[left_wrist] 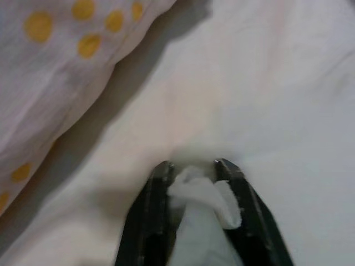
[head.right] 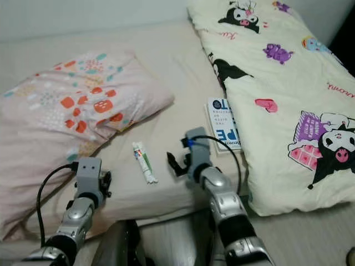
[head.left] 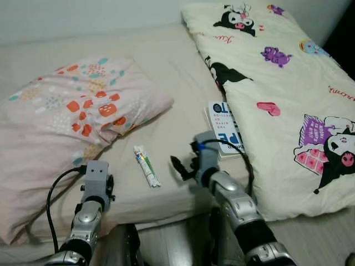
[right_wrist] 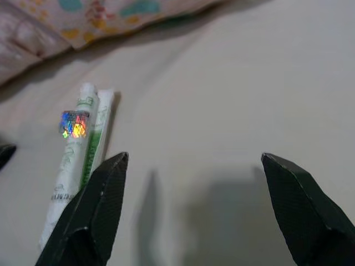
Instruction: Clean up the room
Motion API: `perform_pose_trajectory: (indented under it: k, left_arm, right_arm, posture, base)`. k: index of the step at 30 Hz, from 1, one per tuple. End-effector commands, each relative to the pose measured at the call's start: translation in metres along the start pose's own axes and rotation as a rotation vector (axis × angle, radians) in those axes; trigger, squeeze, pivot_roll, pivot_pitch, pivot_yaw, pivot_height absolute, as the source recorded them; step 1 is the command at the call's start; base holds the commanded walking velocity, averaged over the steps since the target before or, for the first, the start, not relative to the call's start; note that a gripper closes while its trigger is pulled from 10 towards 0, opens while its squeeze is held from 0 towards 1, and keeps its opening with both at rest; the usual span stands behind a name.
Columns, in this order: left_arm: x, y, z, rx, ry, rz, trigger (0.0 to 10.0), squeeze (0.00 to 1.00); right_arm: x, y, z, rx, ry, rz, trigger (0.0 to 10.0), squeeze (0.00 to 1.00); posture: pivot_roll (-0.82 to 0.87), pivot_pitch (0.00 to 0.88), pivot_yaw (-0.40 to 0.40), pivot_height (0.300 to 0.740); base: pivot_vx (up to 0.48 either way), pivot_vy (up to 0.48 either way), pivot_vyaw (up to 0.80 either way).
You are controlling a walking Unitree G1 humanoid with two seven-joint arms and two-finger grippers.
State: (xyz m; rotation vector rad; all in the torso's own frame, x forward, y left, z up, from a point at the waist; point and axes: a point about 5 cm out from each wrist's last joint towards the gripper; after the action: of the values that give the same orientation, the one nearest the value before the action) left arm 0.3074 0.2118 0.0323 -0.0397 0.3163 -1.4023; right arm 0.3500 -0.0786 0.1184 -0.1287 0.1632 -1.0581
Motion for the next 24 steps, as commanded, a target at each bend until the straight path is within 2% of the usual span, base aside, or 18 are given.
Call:
perform_pose_trajectory:
  k: [1,3,4,5,7,8,9,10,12,17,18,19,20,21,24]
  left_arm:
    - [-0.015,-0.017,-0.037,-0.148,0.026,0.025,0.0,0.00]
    - [-0.015,-0.018,-0.037,-0.148,0.027,0.026,0.0,0.00]
    - [-0.019,-0.020,-0.039,-0.148,0.030,0.034,0.0,0.00]
    - [-0.019,-0.020,-0.039,-0.148,0.030,0.034,0.0,0.00]
    - [-0.023,-0.021,-0.040,-0.144,0.033,0.044,0.0,0.00]
    - [-0.023,-0.021,-0.040,-0.144,0.033,0.044,0.0,0.00]
    - [-0.026,-0.021,-0.040,-0.141,0.034,0.051,0.0,0.00]
    - [-0.026,-0.021,-0.040,-0.141,0.034,0.051,0.0,0.00]
    - [-0.037,-0.021,-0.036,-0.114,0.037,0.080,0.0,0.00]
    - [-0.046,-0.020,-0.032,-0.090,0.038,0.110,0.0,0.00]
    - [-0.050,-0.020,-0.030,-0.081,0.035,0.120,1.3,0.00]
    - [-0.050,-0.020,-0.030,-0.081,0.035,0.120,1.3,0.00]
    - [-0.052,-0.021,-0.028,-0.067,0.032,0.124,6.7,0.00]
    - [-0.054,-0.022,-0.026,-0.051,0.030,0.126,10.0,0.00]
    - [-0.057,-0.025,-0.023,-0.023,0.030,0.130,10.0,0.00]
  right_arm:
    - [-0.010,0.004,-0.013,-0.063,0.049,0.036,10.0,0.00]
    - [-0.012,0.006,-0.014,-0.068,0.059,0.046,10.0,0.00]
    - [-0.028,0.011,-0.017,-0.064,0.085,0.147,10.0,0.00]
    - [-0.028,0.011,-0.017,-0.064,0.085,0.147,10.0,0.00]
    - [-0.047,0.014,-0.017,-0.038,0.111,0.264,10.0,0.00]
    - [-0.047,0.014,-0.017,-0.038,0.111,0.264,10.0,0.00]
    - [-0.056,0.015,-0.015,-0.024,0.123,0.314,10.0,0.00]
    - [-0.056,0.015,-0.015,-0.024,0.123,0.314,10.0,0.00]
    - [-0.076,0.023,-0.017,-0.052,0.097,0.365,10.0,0.00]
    - [-0.084,0.029,-0.025,-0.133,0.027,0.318,10.0,0.00]
    - [-0.081,0.031,-0.031,-0.192,-0.018,0.248,10.0,0.00]
    - [-0.081,0.031,-0.031,-0.192,-0.018,0.248,10.0,0.00]
    - [-0.079,0.031,-0.038,-0.242,-0.048,0.191,10.0,0.00]
    - [-0.078,0.032,-0.041,-0.265,-0.050,0.160,10.0,0.00]
    - [-0.083,0.034,-0.041,-0.268,-0.012,0.163,10.0,0.00]
  posture:
    - [0.06,0.328,0.027,0.570]
    - [0.06,0.328,0.027,0.570]
    - [0.08,0.331,0.027,0.570]
    - [0.08,0.331,0.027,0.570]
    - [0.08,0.331,0.026,0.570]
    - [0.08,0.331,0.026,0.570]
    - [0.08,0.331,0.026,0.570]
    - [0.08,0.331,0.026,0.570]
    - [0.12,0.339,0.021,0.570]
    - [0.14,0.343,0.021,0.570]
    - [0.17,0.354,0.013,0.570]
    - [0.17,0.354,0.013,0.570]
    - [0.20,0.365,0.009,0.570]
    - [0.23,0.373,0.003,0.570]
    - [0.27,0.386,0.001,0.570]
  base:
    - [0.000,0.000,0.00]
    - [0.000,0.000,0.00]
    - [0.000,0.000,0.00]
    - [0.000,0.000,0.00]
    - [0.000,0.000,0.00]
    - [0.000,0.000,0.00]
    - [0.000,0.000,0.00]
    - [0.000,0.000,0.00]
    - [0.000,0.000,0.00]
    - [0.000,0.000,0.00]
    - [0.000,0.000,0.00]
    - [0.000,0.000,0.00]
    - [0.000,0.000,0.00]
    - [0.000,0.000,0.00]
    - [0.000,0.000,0.00]
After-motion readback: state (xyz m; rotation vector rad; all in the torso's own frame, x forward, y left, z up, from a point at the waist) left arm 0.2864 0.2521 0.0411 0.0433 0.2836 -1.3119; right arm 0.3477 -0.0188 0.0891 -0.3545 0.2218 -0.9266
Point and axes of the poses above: a point about 5 cm out from each wrist's last joint towards the gripper, its own y axis pointing out of the wrist towards the gripper, its own z axis along the axis of the wrist's last joint, x = y × z, and after that the axes turned 2 degrees about y, right-handed
